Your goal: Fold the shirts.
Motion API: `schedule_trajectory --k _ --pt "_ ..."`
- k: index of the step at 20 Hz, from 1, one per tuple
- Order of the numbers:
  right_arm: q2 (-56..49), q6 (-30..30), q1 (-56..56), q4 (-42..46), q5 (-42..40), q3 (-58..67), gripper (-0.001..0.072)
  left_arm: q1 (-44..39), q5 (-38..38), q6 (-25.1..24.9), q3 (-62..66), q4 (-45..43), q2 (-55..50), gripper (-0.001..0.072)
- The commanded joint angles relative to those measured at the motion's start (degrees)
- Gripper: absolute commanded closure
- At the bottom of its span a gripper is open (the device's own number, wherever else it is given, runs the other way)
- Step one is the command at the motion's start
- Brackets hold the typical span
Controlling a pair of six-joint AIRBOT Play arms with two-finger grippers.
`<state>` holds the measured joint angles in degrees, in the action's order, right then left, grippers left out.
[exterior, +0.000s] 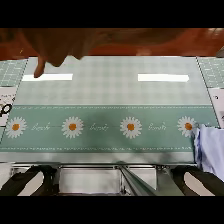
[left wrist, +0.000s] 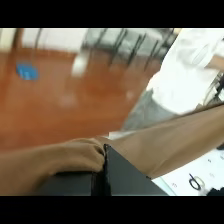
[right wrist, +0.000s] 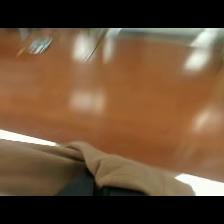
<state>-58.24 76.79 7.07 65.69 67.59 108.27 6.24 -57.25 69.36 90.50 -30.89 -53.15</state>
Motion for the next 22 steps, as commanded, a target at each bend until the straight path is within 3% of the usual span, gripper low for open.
schedule_trajectory --k 1,4,9,13,15,18,22 --pt "10.14 1.11 0.02 8.79 2.19 1.53 0.0683 0.15 -7.8 5.62 2.97 -9.53 6.8 0.0688" --pt "14.1 2.27 0.02 9.33 8.26 1.38 0.0683 0.13 -22.95 9.64 1.36 -13.14 9.73 0.0688" --pt "16.9 4.63 0.02 9.22 17.59 -9.42 0.0683 -1.68 -26.01 10.01 -14.93 -13.11 13.07 0.0688" --pt "18.4 5.53 0.02 9.07 15.78 -28.5 0.0683 -3.72 -15.98 9.6 -33.42 -13.31 11.45 0.0688" --pt "17.75 5.55 0.02 8.72 8.81 -38.6 0.0683 -3.69 -8.63 9.14 -39.65 -13.31 7.5 0.0688" --pt "11.43 5.53 0.02 7.82 0.39 -47.19 0.0683 -3.76 -3.15 9.14 -40.48 -12.7 -4.22 0.0688" --pt "-3.37 5.42 0.02 5.4 -11.56 -46.75 0.0683 -3.76 1.66 7.61 -36.06 -7.98 -20.11 0.0687"
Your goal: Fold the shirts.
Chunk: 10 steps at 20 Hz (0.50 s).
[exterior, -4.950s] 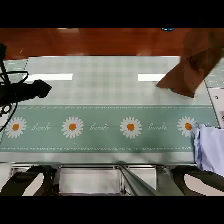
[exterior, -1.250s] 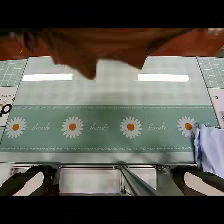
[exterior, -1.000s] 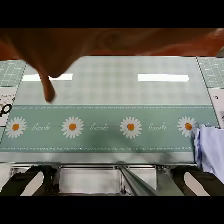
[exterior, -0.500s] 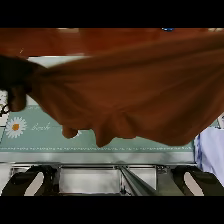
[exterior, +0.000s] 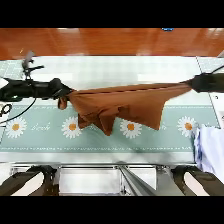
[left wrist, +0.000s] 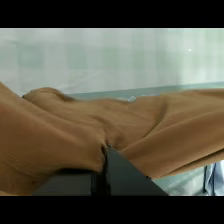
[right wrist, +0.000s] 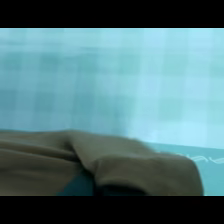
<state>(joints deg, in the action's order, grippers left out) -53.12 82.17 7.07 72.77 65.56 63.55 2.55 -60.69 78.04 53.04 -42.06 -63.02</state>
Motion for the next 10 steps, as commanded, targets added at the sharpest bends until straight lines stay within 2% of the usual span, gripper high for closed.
schedule_trajectory --k 1,4,8,9,10 --pt "-12.24 0.02 0.02 -2.78 -11.1 -1.11 0.0683 -0.07 5.68 -1.09 2.95 4.52 -13.49 0.0687" --pt "-23.61 -1.6 0.02 -8.15 -14.12 3.21 0.0683 -0.07 6.82 -3.08 8.15 8.26 -21.59 0.0687" --pt "-35.21 -1.86 0.02 -12.33 -16.33 10.05 0.0683 -0.44 8.66 -3.43 14.16 8.92 -28.79 0.0684" --pt "-37.22 -1.86 0.02 -13.09 -16.33 11.45 0.0683 -0.44 8.79 -3.43 14.95 8.92 -29.86 0.061" --pt "-38.91 -1.86 0.02 -13.49 -16.17 12.72 0.0683 -0.42 7.34 -3.45 15.47 8.85 -30.49 0.0315"
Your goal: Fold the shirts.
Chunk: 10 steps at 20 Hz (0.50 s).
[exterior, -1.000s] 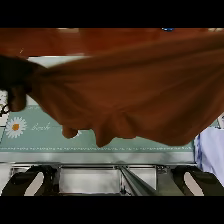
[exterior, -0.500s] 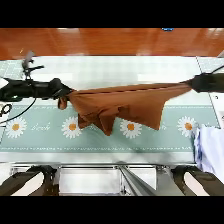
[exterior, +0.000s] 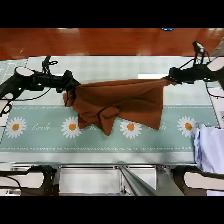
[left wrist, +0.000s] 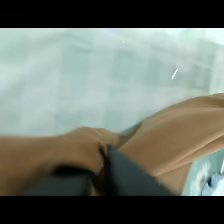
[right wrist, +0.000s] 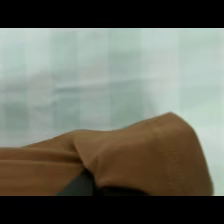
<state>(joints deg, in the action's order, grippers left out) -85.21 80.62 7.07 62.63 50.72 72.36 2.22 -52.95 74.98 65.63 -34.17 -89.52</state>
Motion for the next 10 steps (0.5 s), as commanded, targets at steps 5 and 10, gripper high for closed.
schedule_trajectory --k 5,10 --pt "-9.2 -0.35 0.39 -3.76 -0.52 6.14 0.0683 9.99 -15.19 1.22 7.78 -6.14 -2.1 0.02" --pt "-9.2 -2.32 0.61 -3.61 3.04 6.14 0.0682 16.79 -18.67 -0.17 -1.14 -7.78 12.55 0.0199"
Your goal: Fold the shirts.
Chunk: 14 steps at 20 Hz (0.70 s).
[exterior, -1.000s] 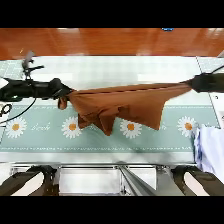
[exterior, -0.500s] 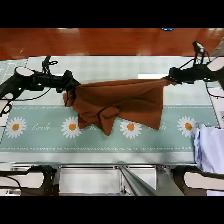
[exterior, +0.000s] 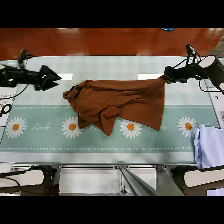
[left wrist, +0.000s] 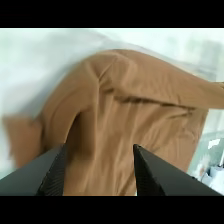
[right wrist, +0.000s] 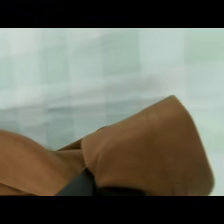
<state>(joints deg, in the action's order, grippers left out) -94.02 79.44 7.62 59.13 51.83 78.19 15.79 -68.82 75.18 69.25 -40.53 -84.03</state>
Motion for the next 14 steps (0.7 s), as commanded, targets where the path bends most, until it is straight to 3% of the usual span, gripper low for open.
schedule_trajectory --k 1,5,7,9,14 --pt "-0.39 -1.18 0.04 -0.15 2.16 0.31 0.0683 2.45 -1.86 -0.31 -10.14 -1.49 10.29 0.02" --pt "-0.39 -1.2 0.07 -0.11 2.91 0.31 0.0682 -2.05 2.8 0.09 -30.8 -0.66 14.75 0.02" --pt "-0.39 -1.75 0.07 -0.09 4.09 0.31 0.0682 -2.36 7.1 -0.61 -37.66 4.83 14.73 0.0199" --pt "-0.39 -2.23 0.07 -0.04 4.74 0.28 0.0682 -2.97 8.74 -4.31 -40.96 10.1 14.71 0.02" --pt "-0.42 -2.23 0.07 -0.09 4.74 0.28 0.0682 -9.25 16.31 -5.77 -41.35 15.13 13.27 0.0201"
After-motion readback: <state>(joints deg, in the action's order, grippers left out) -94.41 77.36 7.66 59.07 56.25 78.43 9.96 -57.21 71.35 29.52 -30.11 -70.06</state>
